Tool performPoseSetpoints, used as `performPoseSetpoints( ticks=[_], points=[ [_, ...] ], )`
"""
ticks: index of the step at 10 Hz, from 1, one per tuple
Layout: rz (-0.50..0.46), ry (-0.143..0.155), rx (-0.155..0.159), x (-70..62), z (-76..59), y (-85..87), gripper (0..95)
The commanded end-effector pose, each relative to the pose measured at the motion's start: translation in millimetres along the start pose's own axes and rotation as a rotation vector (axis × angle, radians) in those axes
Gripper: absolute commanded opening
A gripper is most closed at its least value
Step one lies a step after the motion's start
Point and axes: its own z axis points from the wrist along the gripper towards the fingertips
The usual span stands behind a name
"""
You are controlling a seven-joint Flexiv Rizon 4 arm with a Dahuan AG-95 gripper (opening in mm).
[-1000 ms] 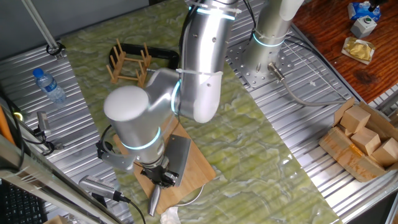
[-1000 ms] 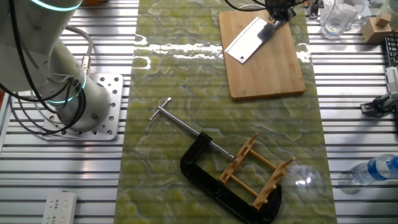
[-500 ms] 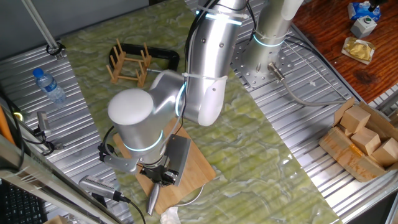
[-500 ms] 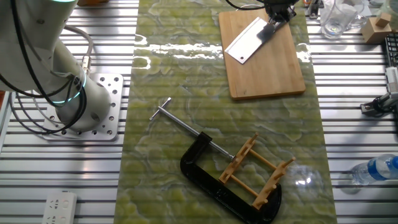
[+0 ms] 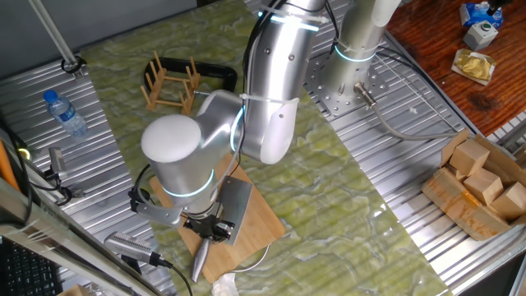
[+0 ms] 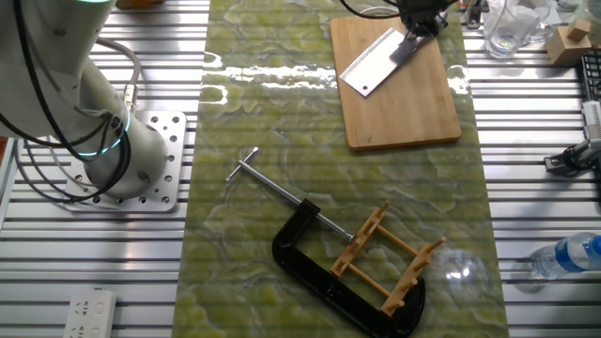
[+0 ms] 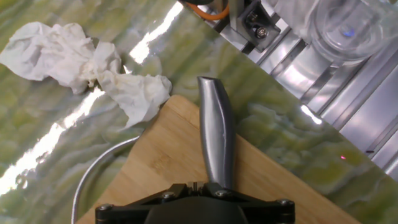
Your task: Put the knife on the knife rack
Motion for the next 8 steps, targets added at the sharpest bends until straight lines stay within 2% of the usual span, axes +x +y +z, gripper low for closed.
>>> performPoseSetpoints(
  ticks=[1, 3, 8],
  points=[
    [-0.011, 0.003, -0.002, 2.5, -2.4, -2.0, 0.0],
    [-0.009, 0.0, -0.006, 4.3, -3.9, -3.7, 0.0],
    [0.04, -0.011, -0.009, -12.6, -0.7, 1.5, 0.0]
  ],
)
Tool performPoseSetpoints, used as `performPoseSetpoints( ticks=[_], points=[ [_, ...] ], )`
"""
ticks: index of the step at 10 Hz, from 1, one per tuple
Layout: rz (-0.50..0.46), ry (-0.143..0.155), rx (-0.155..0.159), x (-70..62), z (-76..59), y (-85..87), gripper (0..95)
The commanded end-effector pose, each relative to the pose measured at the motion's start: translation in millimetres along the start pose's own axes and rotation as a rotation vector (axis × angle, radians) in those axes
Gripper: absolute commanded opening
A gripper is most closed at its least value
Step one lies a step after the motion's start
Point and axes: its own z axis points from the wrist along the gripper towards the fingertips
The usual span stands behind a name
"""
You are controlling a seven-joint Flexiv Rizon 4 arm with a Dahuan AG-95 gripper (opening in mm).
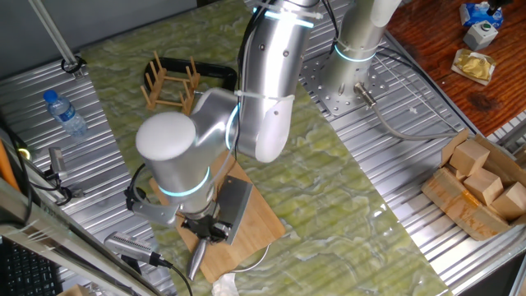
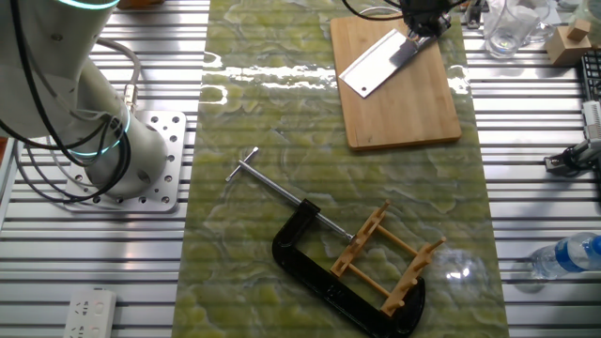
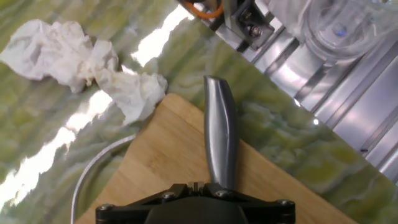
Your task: Put the knife on the knife rack
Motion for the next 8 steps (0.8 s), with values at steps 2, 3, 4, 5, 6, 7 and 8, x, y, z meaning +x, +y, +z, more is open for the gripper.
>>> performPoseSetpoints(
  ticks=[2, 3, 4, 5, 6, 7, 8],
  points=[
    [0.004, 0.001, 0.01, 0.8, 1.3, -1.3, 0.0],
    [-0.007, 0.008, 0.022, 3.3, 2.8, -3.9, 0.0],
    [-0.02, 0.005, 0.026, 6.9, 4.3, -7.7, 0.0],
    [-0.026, 0.004, 0.026, 8.9, 4.7, -9.7, 0.0],
    [-0.037, 0.008, 0.03, 11.4, 3.9, -12.3, 0.0],
    [-0.049, 0.013, 0.033, 13.7, 2.5, -14.6, 0.0],
    [-0.059, 0.014, 0.035, 15.8, 1.7, -16.5, 0.0]
  ],
)
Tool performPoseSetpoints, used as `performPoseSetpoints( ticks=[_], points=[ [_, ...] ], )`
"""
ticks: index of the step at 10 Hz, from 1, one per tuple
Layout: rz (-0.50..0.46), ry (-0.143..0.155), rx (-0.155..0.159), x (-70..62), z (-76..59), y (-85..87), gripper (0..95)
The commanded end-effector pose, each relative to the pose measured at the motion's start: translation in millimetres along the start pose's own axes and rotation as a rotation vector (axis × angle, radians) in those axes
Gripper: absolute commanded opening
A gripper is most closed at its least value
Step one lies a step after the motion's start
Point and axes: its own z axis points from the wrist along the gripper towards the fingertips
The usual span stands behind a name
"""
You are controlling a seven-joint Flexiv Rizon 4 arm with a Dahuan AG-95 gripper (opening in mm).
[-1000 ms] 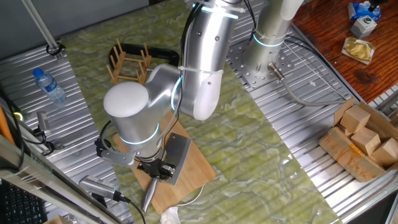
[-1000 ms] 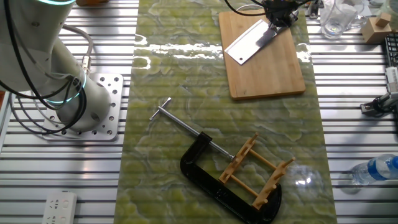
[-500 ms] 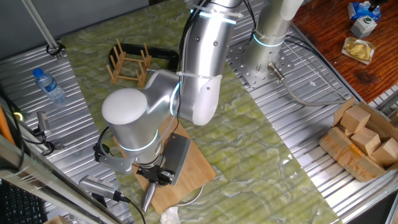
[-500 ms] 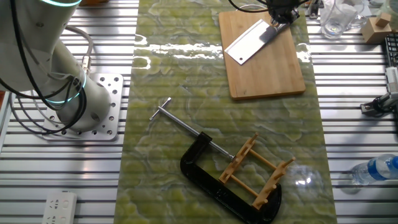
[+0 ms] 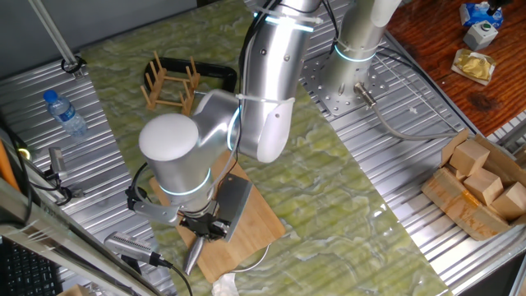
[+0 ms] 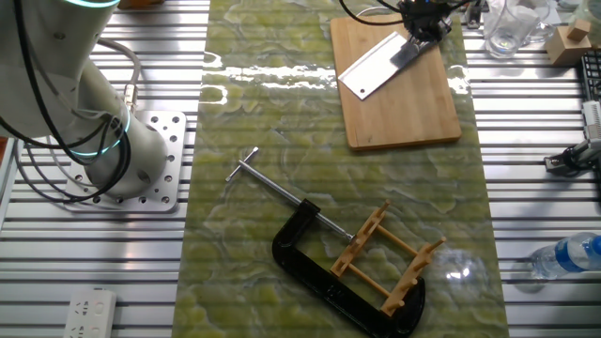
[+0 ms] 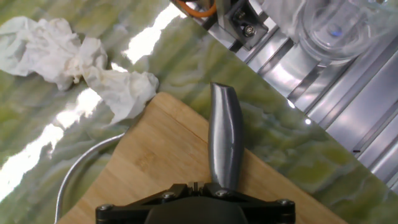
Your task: Put the knife on the knife rack
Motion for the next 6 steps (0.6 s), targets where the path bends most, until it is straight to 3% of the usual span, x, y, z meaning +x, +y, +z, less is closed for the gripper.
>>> performPoseSetpoints(
  ticks=[1, 6],
  points=[
    [-0.022, 0.002, 0.001, 4.1, -0.7, -3.5, 0.0],
    [-0.07, 0.014, 0.006, 13.6, -4.8, -10.9, 0.0]
  ],
)
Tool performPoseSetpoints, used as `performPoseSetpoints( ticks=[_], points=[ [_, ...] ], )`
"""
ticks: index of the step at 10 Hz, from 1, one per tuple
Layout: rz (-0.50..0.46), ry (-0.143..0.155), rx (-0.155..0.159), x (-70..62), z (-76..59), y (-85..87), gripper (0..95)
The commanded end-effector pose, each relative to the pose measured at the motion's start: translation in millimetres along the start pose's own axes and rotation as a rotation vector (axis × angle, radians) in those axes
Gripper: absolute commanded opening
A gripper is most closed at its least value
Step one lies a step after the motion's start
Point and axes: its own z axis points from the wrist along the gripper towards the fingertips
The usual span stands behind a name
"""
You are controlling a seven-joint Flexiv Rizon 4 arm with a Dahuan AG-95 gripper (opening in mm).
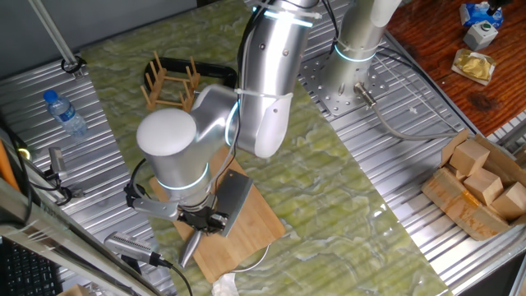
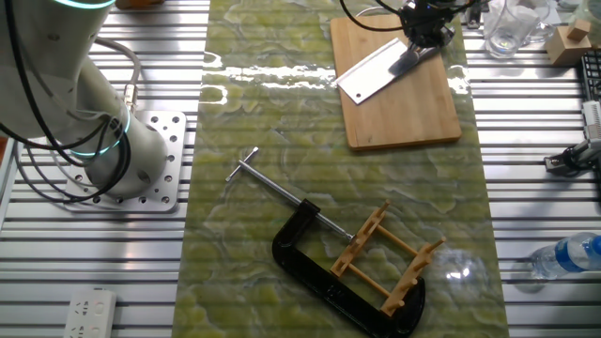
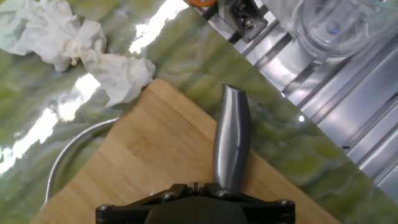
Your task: Put the knife on the knife rack
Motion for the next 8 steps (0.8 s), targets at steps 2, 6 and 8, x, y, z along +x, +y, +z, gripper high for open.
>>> performPoseSetpoints(
  ticks=[2, 6, 8],
  points=[
    [-0.028, 0.005, 0.001, 7.5, -0.9, -4.6, 0.0],
    [-0.055, 0.007, 0.002, 13.8, -2.6, -8.4, 0.0],
    [-0.058, -0.001, -0.006, 14.7, -3.8, -9.4, 0.0]
  ],
)
